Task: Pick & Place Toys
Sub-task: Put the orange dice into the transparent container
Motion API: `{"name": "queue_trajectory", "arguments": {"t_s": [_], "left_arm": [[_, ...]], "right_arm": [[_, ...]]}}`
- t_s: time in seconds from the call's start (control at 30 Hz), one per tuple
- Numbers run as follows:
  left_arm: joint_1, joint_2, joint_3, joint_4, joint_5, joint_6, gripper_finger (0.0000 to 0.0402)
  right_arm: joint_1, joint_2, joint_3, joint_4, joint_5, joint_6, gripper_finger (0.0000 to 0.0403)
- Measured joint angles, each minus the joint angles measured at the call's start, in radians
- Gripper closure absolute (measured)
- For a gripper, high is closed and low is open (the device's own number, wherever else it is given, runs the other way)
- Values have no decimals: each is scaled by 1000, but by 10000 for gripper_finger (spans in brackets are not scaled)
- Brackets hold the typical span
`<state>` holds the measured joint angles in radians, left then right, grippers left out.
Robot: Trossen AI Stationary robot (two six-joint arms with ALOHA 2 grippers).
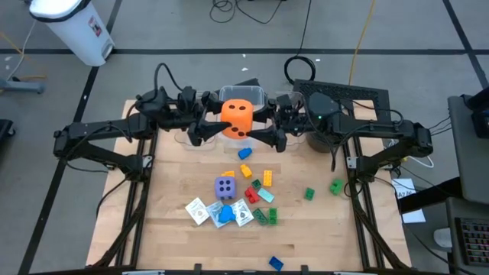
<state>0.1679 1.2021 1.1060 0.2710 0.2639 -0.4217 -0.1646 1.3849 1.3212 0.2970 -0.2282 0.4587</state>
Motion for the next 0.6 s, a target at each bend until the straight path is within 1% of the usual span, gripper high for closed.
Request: {"name": "queue_trajectory", "arguments": {"t_s": [0.17, 0.33, 0.6], "left_arm": [[24, -10, -1, 29, 2, 4, 18], [59, -32, -1, 39, 7, 3, 13], [123, -21, -1, 11, 4, 34, 11]], "right_arm": [[-7, 1, 0, 6, 4, 1, 79], [-20, 3, 0, 21, 4, 4, 79], [-104, 13, 0, -2, -26, 0, 79]]}}
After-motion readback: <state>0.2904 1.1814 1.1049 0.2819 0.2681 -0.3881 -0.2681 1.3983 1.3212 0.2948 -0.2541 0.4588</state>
